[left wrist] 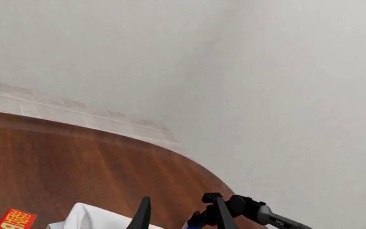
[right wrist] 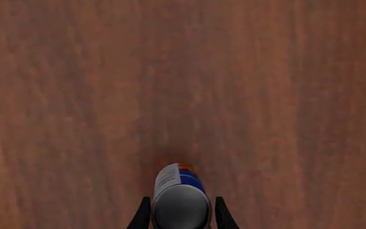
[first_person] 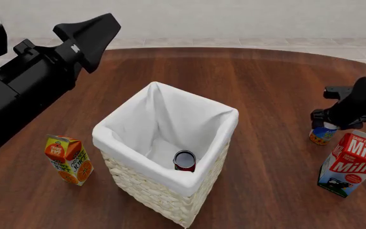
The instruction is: Pick up the alphabet soup and the tomato sauce, and put them in the basket.
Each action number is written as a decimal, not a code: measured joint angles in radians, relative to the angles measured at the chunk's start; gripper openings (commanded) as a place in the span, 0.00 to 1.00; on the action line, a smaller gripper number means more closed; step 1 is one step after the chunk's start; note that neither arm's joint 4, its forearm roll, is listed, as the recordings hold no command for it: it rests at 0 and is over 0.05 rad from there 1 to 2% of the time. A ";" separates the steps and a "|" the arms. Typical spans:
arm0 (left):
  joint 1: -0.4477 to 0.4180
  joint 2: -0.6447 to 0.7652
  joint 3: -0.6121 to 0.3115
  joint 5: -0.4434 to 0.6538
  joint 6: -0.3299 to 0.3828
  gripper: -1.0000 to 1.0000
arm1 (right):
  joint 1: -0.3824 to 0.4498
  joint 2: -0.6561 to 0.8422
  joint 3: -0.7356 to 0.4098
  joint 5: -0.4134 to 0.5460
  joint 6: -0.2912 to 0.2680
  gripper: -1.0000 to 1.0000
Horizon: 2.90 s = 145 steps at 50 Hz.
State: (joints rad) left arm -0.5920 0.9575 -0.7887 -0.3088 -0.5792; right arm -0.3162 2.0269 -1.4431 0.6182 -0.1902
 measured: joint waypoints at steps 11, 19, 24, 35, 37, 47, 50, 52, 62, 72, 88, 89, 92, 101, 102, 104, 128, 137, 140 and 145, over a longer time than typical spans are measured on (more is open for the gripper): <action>0.006 0.007 0.001 -0.002 0.001 1.00 | 0.009 -0.003 0.010 -0.010 0.003 0.00; 0.008 0.009 0.002 -0.002 0.002 1.00 | 0.010 -0.005 0.013 -0.013 0.002 0.00; 0.010 0.009 0.003 -0.002 0.001 1.00 | 0.013 -0.004 0.011 -0.010 0.000 0.00; 0.012 0.006 0.005 -0.004 -0.001 1.00 | 0.020 -0.013 0.001 0.005 -0.005 0.00; 0.012 0.005 0.006 -0.005 -0.001 1.00 | 0.020 -0.016 -0.003 0.009 -0.005 0.00; 0.013 0.003 0.009 -0.009 -0.003 1.00 | 0.022 -0.035 -0.034 0.037 -0.009 0.00; 0.013 0.003 0.010 -0.010 -0.003 1.00 | 0.023 -0.040 -0.045 0.047 -0.008 0.00; 0.013 0.003 0.010 -0.010 -0.004 1.00 | 0.024 -0.044 -0.053 0.053 -0.007 0.00; 0.013 0.002 0.011 -0.011 -0.004 1.00 | 0.036 -0.069 -0.091 0.085 0.002 0.00; 0.013 0.002 0.011 -0.011 -0.004 1.00 | 0.062 -0.103 -0.121 0.114 0.022 0.00; 0.015 -0.003 0.003 -0.008 -0.003 1.00 | 0.118 -0.163 -0.189 0.172 0.053 0.00; 0.015 -0.004 0.002 -0.007 -0.002 1.00 | 0.121 -0.167 -0.191 0.174 0.055 0.00; 0.016 -0.007 -0.002 -0.004 -0.001 1.00 | 0.135 -0.180 -0.196 0.182 0.060 0.00; 0.023 -0.016 -0.010 0.003 0.000 1.00 | 0.180 -0.223 -0.209 0.206 0.071 0.00; 0.023 -0.017 -0.011 0.004 0.000 1.00 | 0.185 -0.227 -0.210 0.209 0.071 0.00; 0.024 -0.019 -0.013 0.005 0.000 1.00 | 0.194 -0.236 -0.213 0.214 0.072 0.00; 0.024 -0.033 -0.021 0.017 0.006 1.00 | 0.322 -0.334 -0.231 0.265 0.089 0.00; 0.024 -0.036 -0.022 0.020 0.008 1.00 | 0.371 -0.367 -0.240 0.286 0.093 0.00; 0.023 -0.036 -0.024 0.021 0.009 1.00 | 0.388 -0.378 -0.243 0.294 0.095 0.00; 0.023 -0.036 -0.028 0.024 0.012 1.00 | 0.417 -0.398 -0.249 0.307 0.096 0.00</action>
State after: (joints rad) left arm -0.5692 0.9211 -0.8163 -0.2850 -0.5668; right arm 0.1008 1.6289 -1.6924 0.9251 -0.0941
